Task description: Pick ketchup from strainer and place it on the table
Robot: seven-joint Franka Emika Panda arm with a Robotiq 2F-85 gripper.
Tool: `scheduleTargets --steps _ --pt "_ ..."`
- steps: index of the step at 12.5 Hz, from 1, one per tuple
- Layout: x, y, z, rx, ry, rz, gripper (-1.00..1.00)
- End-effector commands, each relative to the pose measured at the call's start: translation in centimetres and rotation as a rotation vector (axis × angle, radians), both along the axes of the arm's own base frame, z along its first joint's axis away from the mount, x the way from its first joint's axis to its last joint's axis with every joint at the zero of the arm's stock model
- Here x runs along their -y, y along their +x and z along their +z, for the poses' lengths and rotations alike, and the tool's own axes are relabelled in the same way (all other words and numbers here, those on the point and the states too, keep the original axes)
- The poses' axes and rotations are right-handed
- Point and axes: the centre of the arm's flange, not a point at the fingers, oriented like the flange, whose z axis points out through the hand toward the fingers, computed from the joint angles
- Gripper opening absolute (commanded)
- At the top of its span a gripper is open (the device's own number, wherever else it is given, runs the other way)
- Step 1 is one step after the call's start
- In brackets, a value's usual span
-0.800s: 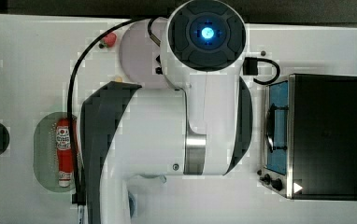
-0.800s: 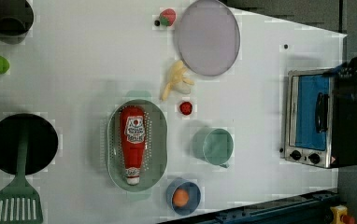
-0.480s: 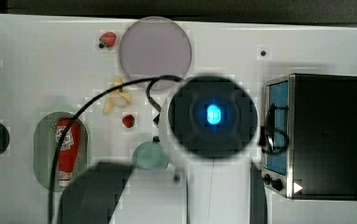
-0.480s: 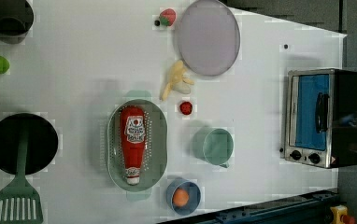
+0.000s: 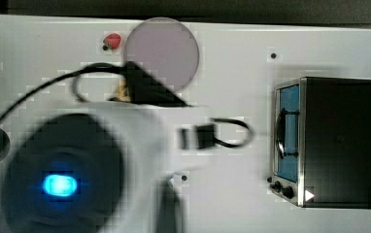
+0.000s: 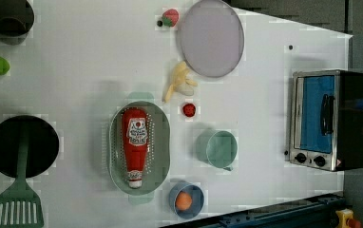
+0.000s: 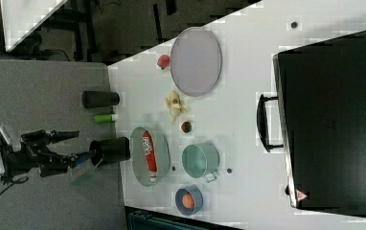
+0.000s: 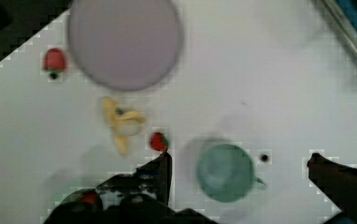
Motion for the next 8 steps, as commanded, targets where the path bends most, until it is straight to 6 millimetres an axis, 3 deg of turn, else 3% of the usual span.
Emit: scheduleTargets --steps 1,5,8 --pt "-8.1 0.1 -4.3 -0.037 -0.001 0.106 1.00" --pt "-18.2 -1.6 -8.5 -0.053 0.009 0.306 1.00" --pt "-24.1 -3.6 -12.6 -0.119 0.025 0.432 1.00"
